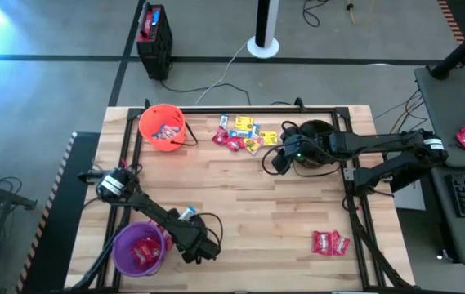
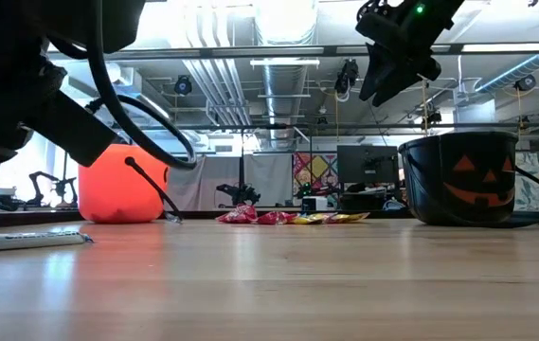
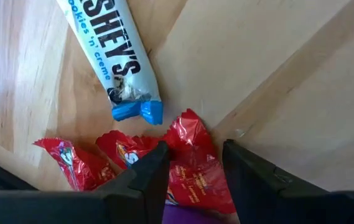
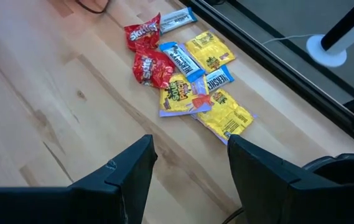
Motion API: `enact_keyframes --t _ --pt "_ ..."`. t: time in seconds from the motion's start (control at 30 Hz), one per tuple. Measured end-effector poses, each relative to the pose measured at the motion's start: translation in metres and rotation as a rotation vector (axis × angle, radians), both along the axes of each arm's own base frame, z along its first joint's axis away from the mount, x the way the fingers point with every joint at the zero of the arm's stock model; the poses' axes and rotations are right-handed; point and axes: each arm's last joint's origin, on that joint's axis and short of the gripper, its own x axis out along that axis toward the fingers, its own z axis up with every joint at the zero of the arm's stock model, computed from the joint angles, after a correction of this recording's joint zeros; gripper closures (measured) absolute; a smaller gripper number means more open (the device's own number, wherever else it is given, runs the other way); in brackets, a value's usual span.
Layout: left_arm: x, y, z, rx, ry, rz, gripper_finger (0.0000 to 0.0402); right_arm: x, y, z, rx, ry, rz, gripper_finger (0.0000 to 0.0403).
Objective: Sort candy by brand, put in halloween buckets
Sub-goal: Put the red candy into the purple bucket
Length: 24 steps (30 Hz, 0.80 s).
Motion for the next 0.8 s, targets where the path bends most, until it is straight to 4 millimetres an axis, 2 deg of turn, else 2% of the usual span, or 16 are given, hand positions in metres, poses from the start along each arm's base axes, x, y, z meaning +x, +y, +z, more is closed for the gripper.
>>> enact_keyframes --t 0.17,0.4,0.6,0.8 --pt "0.0 0.0 -0.001 -0.009 -0.012 -0.023 0.0285 0.0 0.0 0.0 0.0 -0.001 -0.001 0.0206" --pt "0.001 0.0 -0.002 -0.003 -0.032 -0.067 0.0392 0.0 0.0 0.0 0.001 -0.001 -0.001 0.0206" --pt "0.008 0.002 0.008 0.054 -0.119 -0.197 0.04 0.0 0.0 0.0 0.0 0.0 0.0 0.0206" --pt "0.022 -0.003 0.045 0.084 -0.286 -0.32 0.0401 0.0 0.0 0.0 -0.001 0.003 0.004 0.0206"
